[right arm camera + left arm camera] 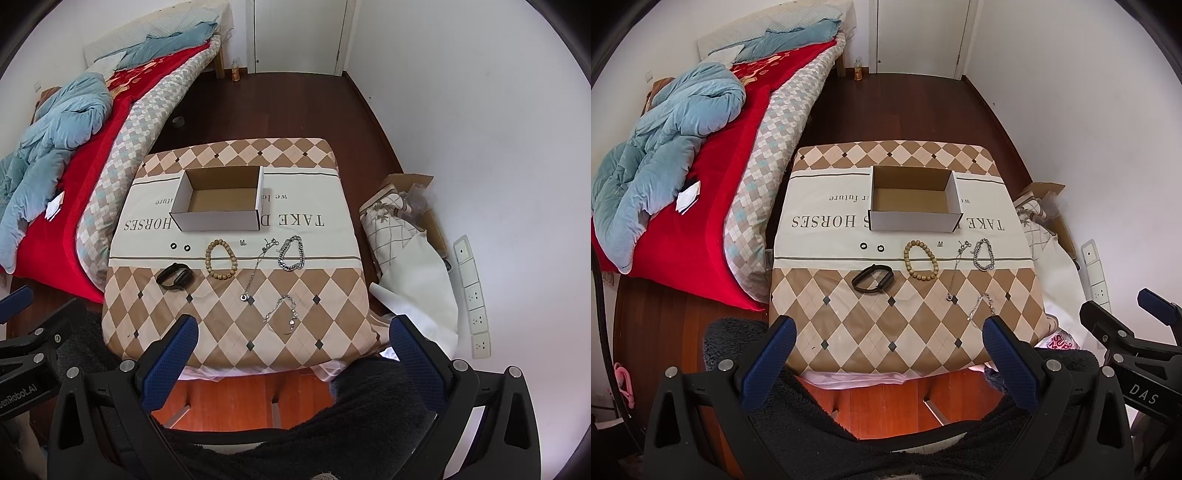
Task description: Organize jewelry
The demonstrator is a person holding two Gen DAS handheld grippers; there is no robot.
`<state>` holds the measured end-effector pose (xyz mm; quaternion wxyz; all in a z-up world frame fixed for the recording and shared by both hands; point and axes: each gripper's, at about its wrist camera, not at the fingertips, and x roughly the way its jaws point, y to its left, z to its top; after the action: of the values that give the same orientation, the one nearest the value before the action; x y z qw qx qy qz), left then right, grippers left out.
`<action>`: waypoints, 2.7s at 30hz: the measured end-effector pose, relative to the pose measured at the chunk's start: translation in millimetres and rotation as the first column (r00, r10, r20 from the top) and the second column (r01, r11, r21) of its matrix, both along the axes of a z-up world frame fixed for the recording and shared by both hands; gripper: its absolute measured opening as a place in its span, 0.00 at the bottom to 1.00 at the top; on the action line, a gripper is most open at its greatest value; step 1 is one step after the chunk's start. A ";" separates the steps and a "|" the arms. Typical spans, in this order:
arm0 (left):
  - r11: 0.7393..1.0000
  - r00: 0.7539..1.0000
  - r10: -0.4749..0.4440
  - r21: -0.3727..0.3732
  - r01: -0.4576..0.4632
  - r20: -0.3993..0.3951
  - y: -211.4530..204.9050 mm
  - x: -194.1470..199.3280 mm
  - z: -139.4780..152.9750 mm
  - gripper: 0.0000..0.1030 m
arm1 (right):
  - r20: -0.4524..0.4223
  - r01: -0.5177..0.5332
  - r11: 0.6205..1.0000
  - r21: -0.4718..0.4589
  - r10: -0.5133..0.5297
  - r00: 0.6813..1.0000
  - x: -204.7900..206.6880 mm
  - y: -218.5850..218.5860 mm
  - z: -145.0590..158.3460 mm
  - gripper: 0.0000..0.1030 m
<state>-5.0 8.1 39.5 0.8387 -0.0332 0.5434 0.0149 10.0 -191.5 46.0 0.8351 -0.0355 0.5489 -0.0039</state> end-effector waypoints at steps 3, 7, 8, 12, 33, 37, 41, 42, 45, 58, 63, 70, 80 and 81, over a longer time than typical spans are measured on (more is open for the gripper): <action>1.000 1.000 0.000 0.000 0.000 0.000 -0.3 -0.2 0.6 1.00 | 0.003 0.000 1.000 0.002 0.000 1.000 0.0 -2.5 2.5 1.00; 1.000 1.000 0.001 -0.001 -0.001 0.002 0.5 -0.7 -0.2 1.00 | 0.005 0.001 1.000 0.001 -0.001 1.000 -0.6 -1.9 2.8 1.00; 1.000 1.000 0.001 -0.001 -0.001 0.002 0.6 -0.6 -0.1 1.00 | 0.005 0.001 1.000 0.001 -0.001 1.000 -0.9 -1.7 2.7 1.00; 1.000 1.000 0.000 -0.004 0.000 -0.002 -2.1 0.0 1.2 1.00 | 0.006 0.000 1.000 0.000 0.000 1.000 -1.0 -1.3 3.1 1.00; 1.000 1.000 -0.005 -0.015 0.005 0.012 -3.1 -2.3 9.1 1.00 | 0.008 0.000 1.000 -0.001 0.000 1.000 -3.5 -0.9 4.5 1.00; 1.000 1.000 -0.004 -0.018 0.004 0.012 -1.7 -3.0 8.9 1.00 | 0.009 0.000 1.000 0.007 0.000 1.000 0.5 -2.4 9.9 1.00; 1.000 1.000 0.004 -0.013 -0.003 0.020 0.7 -0.7 8.0 1.00 | 0.017 0.014 1.000 0.016 -0.014 1.000 7.4 -1.1 9.0 1.00; 1.000 0.999 0.010 -0.005 -0.009 0.033 2.6 3.2 8.6 1.00 | 0.017 0.018 1.000 0.018 -0.018 1.000 9.1 -2.7 7.3 1.00; 0.998 0.996 0.031 0.049 -0.035 0.084 15.1 18.2 6.6 1.00 | 0.018 0.051 0.998 0.037 -0.052 0.998 25.0 -13.0 -9.3 1.00; 0.929 0.998 0.045 0.367 -0.054 0.033 59.6 105.1 -106.7 1.00 | -0.101 0.115 0.993 0.034 -0.111 0.989 103.6 -22.8 -140.8 0.98; 0.926 0.992 -0.038 0.368 0.080 -0.122 51.6 122.9 -181.7 0.98 | -0.175 0.082 0.994 0.074 -0.068 0.982 120.7 3.0 -196.0 0.76; 0.932 0.952 -0.156 0.281 0.231 -0.265 36.5 138.8 -243.5 0.88 | -0.273 0.093 0.984 0.153 -0.048 0.961 142.1 26.9 -259.2 0.64; 0.939 0.914 -0.221 0.178 0.293 -0.341 29.7 149.7 -273.8 0.18 | -0.323 0.076 0.983 0.168 -0.018 0.946 157.3 42.6 -284.0 0.64; 0.940 0.914 -0.217 0.178 0.290 -0.342 31.1 149.9 -273.1 0.12 | -0.327 0.073 0.982 0.173 -0.013 0.945 159.1 44.5 -286.8 0.64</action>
<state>145.0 39.2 -233.6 0.7332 0.1362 0.6657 -0.0281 169.2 -147.0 -240.8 0.7327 0.0530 0.6776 0.0340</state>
